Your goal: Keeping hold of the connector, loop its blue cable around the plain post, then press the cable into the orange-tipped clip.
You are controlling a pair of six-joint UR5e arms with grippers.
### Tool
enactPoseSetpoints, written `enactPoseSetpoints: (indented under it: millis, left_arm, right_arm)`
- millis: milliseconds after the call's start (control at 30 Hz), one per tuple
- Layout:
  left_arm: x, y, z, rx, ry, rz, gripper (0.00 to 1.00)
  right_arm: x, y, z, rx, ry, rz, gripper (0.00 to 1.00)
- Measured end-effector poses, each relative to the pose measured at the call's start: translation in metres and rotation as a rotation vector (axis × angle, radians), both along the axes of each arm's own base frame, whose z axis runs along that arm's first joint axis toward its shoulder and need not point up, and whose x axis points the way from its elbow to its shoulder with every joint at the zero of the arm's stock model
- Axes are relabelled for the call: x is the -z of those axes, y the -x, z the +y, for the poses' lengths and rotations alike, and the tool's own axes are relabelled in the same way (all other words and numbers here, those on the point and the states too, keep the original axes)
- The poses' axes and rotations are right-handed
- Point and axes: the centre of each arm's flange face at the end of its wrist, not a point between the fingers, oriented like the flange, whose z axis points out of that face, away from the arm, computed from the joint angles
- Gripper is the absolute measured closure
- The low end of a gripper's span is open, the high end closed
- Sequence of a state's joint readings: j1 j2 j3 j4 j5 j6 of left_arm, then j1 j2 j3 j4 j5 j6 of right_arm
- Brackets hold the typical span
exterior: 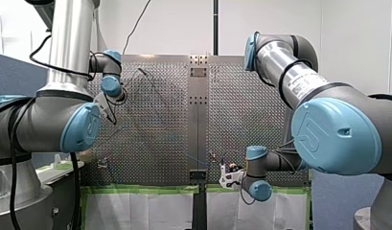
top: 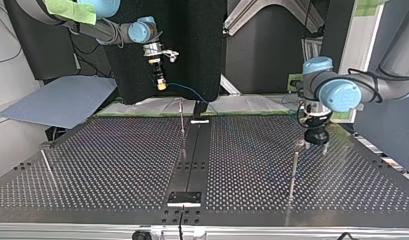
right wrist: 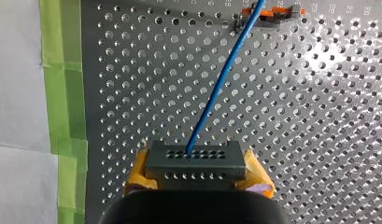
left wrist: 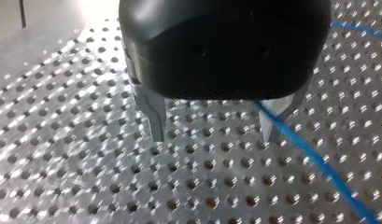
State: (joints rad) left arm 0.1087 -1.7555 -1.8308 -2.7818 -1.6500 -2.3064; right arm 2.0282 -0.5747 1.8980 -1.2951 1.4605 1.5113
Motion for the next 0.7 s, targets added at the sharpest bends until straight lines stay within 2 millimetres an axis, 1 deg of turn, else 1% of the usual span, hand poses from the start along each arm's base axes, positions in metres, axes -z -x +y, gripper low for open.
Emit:
enactPoseSetpoints:
  millis: [200,300,433,533,700]
  left_arm:
    - [-0.001,0.013,-0.004,0.021,-0.015,0.036,0.00]
    - [-0.007,0.022,-0.004,0.019,-0.014,0.033,0.00]
    - [-0.020,0.033,-0.001,0.006,-0.018,0.010,0.00]
    - [-0.025,0.038,0.000,0.008,-0.017,0.000,0.00]
    - [-0.021,0.044,-0.004,0.045,-0.003,0.009,0.00]
  right_arm:
    - [0.000,0.000,-0.001,0.000,-0.001,0.001,1.00]
    - [0.000,0.000,-0.001,0.000,-0.002,0.003,1.00]
    - [0.000,0.000,-0.001,0.000,-0.002,0.004,1.00]
    - [0.000,0.000,-0.001,0.000,-0.002,0.004,1.00]
    - [0.000,-0.001,-0.001,0.000,-0.001,0.004,1.00]
